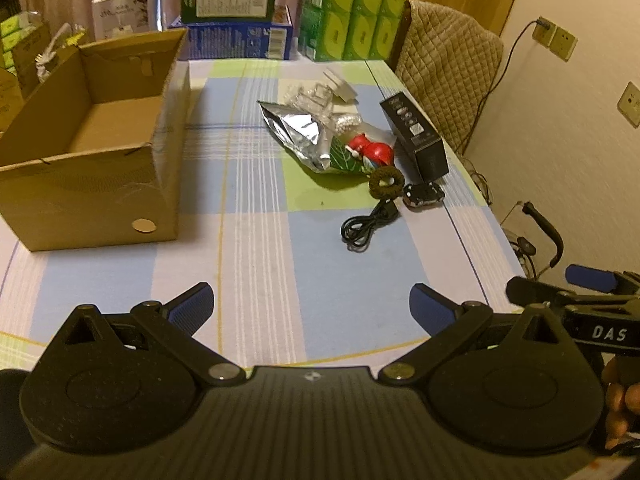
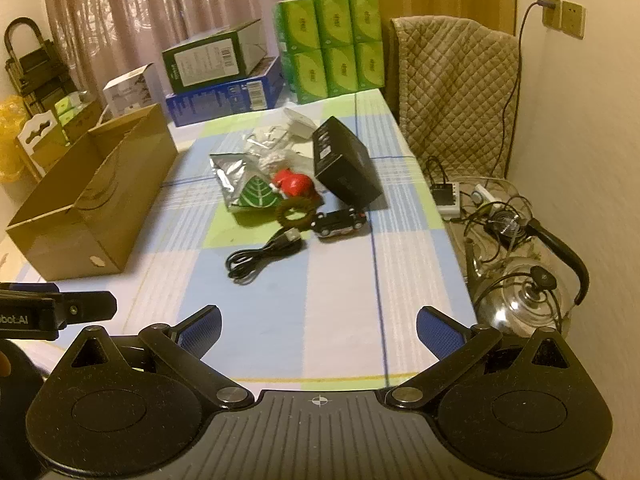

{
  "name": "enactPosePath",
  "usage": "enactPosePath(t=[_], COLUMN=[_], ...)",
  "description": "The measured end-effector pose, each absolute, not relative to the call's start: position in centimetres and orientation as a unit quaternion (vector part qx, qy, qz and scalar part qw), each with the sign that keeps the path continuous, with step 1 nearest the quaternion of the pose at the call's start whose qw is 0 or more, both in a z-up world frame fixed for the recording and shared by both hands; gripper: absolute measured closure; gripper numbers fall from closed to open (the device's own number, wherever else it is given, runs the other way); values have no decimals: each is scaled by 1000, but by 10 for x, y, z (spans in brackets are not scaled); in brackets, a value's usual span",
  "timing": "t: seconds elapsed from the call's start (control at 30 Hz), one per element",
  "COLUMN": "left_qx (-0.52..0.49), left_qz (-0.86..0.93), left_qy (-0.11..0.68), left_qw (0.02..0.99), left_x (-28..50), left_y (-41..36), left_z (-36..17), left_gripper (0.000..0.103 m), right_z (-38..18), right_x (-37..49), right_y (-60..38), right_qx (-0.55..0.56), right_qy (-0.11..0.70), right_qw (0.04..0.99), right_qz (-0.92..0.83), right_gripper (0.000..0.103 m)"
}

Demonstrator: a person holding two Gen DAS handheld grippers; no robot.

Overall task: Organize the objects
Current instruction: 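Move left tool to the black cable while right tool moves to the black toy car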

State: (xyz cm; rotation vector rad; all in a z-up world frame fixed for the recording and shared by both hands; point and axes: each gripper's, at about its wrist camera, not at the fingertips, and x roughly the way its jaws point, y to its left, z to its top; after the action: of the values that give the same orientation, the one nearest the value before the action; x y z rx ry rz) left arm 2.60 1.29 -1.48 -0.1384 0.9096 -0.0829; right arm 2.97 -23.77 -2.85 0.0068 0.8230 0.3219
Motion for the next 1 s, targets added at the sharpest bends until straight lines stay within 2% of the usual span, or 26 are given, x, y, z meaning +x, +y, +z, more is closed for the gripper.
enactPosePath(t=[0.23, 0.4, 0.53, 0.6, 0.67, 0.8, 1.0], left_qx=[-68, 2, 32, 48, 58, 72, 94], left_qz=[-85, -119, -161, -170, -183, -207, -232], left_qy=[449, 436, 439, 436, 433, 436, 444], left_qw=[887, 892, 884, 882, 881, 873, 860], left_x=[58, 84, 109, 121, 132, 150, 173], left_y=[12, -5, -20, -27, -34, -47, -64], left_z=[-34, -47, -62, -68, -74, -86, -102], left_gripper=[0, 1, 19, 21, 30, 34, 56], right_z=[-31, -38, -45, -49, -52, -54, -59], right_x=[54, 79, 98, 107, 117, 136, 156], right_y=[-246, -251, -251, -251, -251, -249, -251], right_qx=[-2, 0, 4, 8, 12, -2, 3], right_qy=[393, 395, 400, 403, 406, 409, 414], right_qw=[907, 907, 905, 903, 902, 900, 899], right_qz=[151, 144, 146, 148, 149, 149, 144], right_gripper=[2, 2, 2, 2, 2, 2, 2])
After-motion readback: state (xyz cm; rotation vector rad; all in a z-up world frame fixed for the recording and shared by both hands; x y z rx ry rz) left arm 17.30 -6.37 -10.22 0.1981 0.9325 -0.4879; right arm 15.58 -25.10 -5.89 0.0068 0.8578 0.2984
